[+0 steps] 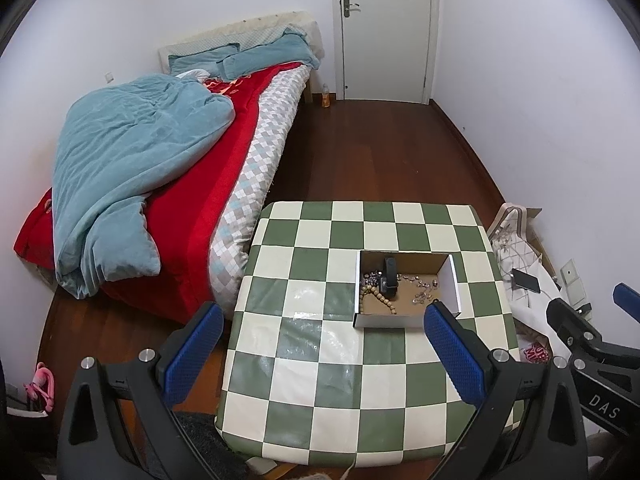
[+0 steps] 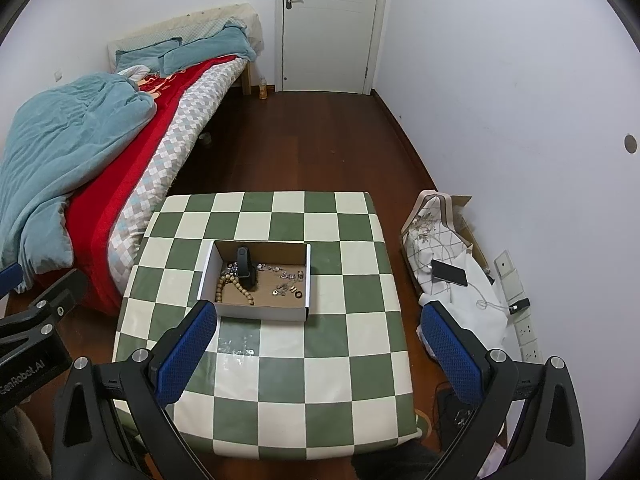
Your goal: Organize jewelry
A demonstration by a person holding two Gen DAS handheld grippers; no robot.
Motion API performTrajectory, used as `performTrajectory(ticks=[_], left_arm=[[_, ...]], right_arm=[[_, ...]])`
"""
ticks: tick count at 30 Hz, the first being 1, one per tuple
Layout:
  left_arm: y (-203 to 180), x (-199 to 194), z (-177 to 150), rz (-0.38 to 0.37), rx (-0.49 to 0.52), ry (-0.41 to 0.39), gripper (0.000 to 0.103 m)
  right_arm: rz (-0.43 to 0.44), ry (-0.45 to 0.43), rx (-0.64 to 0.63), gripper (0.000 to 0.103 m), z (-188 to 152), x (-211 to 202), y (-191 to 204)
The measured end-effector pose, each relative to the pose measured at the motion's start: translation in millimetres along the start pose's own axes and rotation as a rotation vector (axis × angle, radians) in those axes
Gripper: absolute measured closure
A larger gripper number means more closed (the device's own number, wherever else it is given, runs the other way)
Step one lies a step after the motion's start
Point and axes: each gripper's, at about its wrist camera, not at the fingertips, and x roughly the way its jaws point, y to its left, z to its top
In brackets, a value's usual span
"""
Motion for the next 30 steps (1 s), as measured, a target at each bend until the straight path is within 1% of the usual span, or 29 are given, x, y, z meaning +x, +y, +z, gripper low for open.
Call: performTrajectory(ticks=[30], left_arm=[[-2.4,-1.2,-7.0,-0.013,0.011,0.003,0.0]], right_arm=[[0.001,0.001,0.001,0.0,0.0,-1.7,-0.9]])
